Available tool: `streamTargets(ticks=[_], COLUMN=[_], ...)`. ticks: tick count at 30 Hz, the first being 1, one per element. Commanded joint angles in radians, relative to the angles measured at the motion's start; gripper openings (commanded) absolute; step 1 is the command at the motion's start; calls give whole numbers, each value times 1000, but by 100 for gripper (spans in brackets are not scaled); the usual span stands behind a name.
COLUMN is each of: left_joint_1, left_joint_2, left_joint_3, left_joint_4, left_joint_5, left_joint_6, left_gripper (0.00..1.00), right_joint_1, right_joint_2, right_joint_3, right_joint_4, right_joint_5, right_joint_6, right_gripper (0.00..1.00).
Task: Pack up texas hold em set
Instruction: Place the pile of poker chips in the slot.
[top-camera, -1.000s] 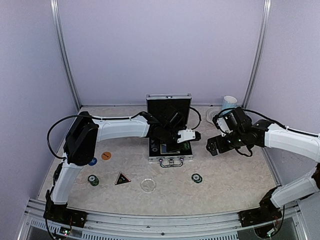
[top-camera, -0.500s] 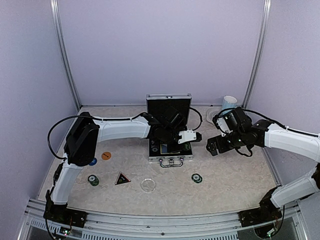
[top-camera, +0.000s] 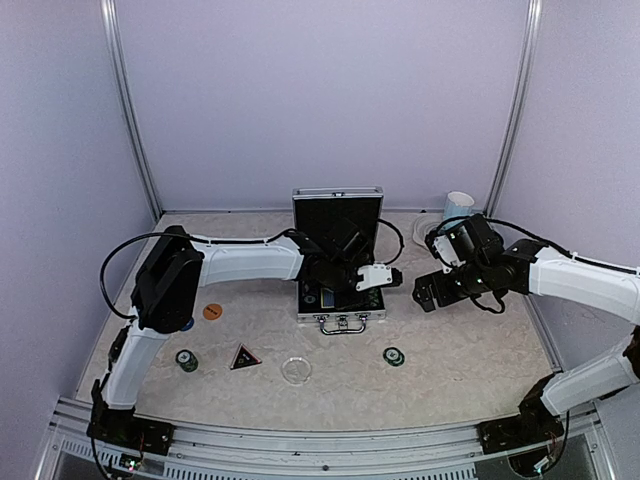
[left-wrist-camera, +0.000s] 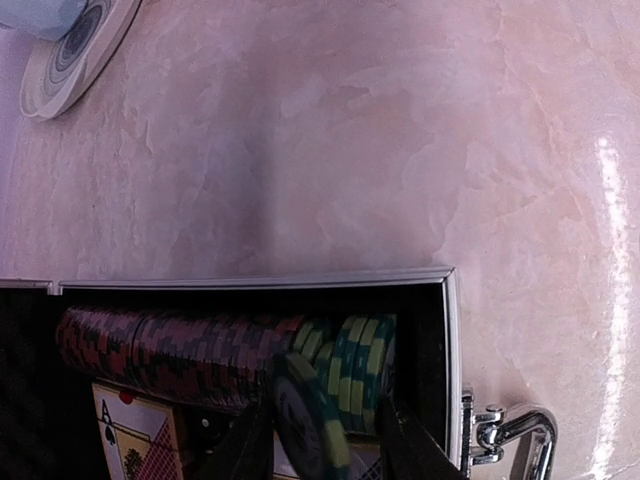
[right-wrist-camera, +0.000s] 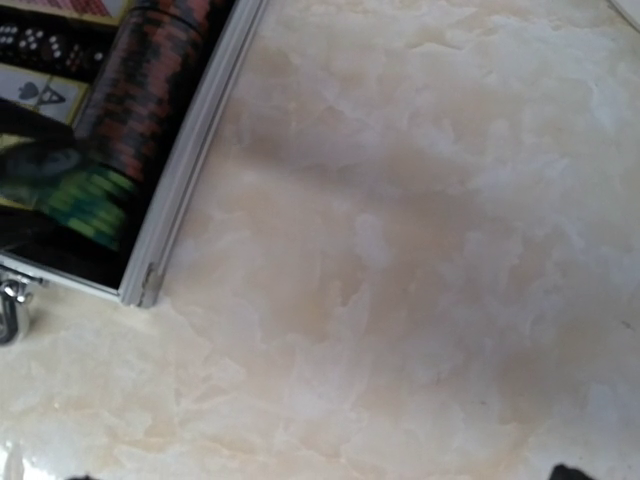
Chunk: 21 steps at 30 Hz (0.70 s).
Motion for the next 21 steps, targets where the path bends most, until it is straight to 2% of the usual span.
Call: streamTargets(ticks=[1, 10, 21], left_joint_1=[-1, -1, 5], left_joint_2=[25, 19, 8], left_joint_3=[-16, -26, -30], left_joint_4=[1, 46, 25], left_joint_5=[-25, -71, -110], left_joint_6=[-8, -30, -44], left_gripper=[39, 50, 52], right_joint_1=[-11, -10, -10], right_joint_2=[13, 13, 6], right_joint_3=[17, 12, 21], right_joint_4=[-5, -3, -15], right_joint_5=[-1, -4, -2], right_joint_6=[-8, -6, -13], right_gripper=[99, 99, 99])
